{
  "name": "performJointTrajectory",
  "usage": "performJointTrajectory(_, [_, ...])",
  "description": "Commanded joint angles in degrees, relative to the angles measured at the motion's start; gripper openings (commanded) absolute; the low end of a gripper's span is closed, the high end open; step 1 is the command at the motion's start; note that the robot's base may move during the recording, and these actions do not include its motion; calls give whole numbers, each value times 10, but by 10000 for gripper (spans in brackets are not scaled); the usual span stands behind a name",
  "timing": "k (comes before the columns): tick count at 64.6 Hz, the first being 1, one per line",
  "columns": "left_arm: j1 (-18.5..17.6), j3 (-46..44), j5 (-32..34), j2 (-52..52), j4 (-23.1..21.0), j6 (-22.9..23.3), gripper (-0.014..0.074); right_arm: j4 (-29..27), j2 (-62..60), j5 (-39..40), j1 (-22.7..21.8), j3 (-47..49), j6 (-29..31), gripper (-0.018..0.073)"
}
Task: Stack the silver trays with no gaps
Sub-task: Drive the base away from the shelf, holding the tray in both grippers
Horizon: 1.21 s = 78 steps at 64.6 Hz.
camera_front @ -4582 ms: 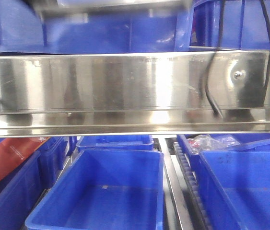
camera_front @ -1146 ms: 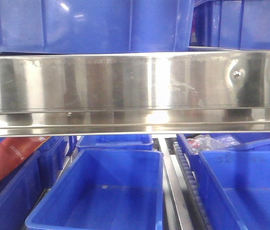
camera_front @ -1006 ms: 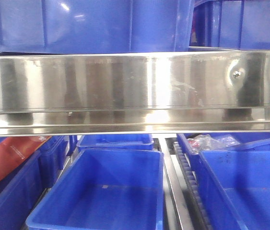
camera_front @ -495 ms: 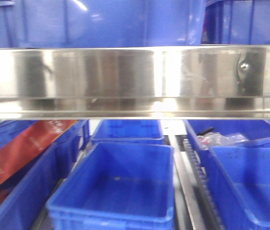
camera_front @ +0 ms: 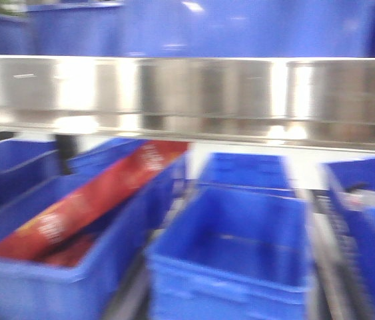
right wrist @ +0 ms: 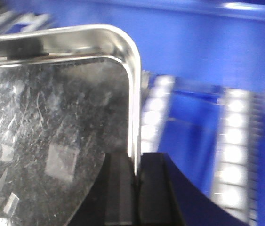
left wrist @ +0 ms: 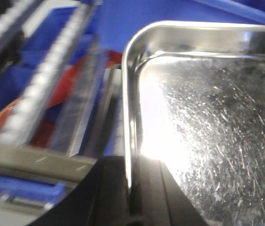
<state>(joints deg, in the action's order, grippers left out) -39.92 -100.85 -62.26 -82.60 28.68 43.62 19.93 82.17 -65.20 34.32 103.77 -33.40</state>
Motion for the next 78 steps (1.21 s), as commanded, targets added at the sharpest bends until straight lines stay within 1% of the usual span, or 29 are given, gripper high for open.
performJointTrajectory(1, [-4,-5,18,3,2,-1,-17,4,-5,27,1,1,5,-78])
performJointTrajectory(78, [-4,-5,18,3,2,-1,-17,4,-5,27,1,1,5,-78])
